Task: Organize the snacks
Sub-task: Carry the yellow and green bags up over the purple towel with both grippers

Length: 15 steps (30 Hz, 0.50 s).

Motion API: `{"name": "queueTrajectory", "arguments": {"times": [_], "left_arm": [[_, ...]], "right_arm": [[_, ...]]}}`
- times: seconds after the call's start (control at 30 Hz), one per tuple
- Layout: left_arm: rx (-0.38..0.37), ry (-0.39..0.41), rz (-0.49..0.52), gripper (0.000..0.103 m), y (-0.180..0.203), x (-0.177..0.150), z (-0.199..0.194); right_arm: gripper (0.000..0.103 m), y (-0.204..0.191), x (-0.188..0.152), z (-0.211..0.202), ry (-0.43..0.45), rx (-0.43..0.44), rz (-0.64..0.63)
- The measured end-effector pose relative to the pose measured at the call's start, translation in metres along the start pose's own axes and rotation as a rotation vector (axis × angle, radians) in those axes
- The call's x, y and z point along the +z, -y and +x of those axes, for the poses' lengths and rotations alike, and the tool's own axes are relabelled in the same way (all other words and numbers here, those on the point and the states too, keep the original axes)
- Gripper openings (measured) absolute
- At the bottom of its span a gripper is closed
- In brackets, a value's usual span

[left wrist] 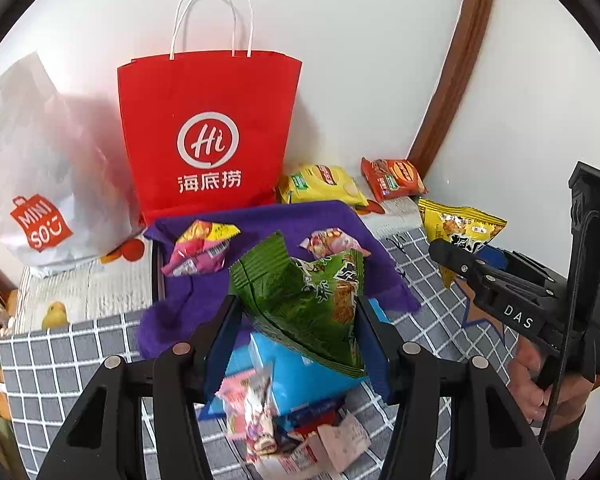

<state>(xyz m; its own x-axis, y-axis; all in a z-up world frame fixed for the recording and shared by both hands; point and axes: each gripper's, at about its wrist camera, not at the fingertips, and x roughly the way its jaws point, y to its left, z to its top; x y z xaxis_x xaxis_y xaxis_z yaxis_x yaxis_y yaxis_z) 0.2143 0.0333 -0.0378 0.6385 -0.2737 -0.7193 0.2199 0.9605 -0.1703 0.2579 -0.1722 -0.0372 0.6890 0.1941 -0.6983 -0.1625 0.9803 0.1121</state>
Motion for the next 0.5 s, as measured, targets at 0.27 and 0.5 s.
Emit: {"name": "queueTrajectory", "arguments": {"times": [0.27, 0.5], "left_arm": [[0.010, 0.000, -0.022, 0.054, -0.019, 0.015, 0.018], [0.027, -0.010, -0.035, 0.054, -0.037, 0.025, 0.039]], "right_arm": [[0.049, 0.000, 0.015, 0.025, -0.002, -0.005, 0.001], [0.049, -0.002, 0.016, 0.053, -0.022, -0.012, 0.000]]}}
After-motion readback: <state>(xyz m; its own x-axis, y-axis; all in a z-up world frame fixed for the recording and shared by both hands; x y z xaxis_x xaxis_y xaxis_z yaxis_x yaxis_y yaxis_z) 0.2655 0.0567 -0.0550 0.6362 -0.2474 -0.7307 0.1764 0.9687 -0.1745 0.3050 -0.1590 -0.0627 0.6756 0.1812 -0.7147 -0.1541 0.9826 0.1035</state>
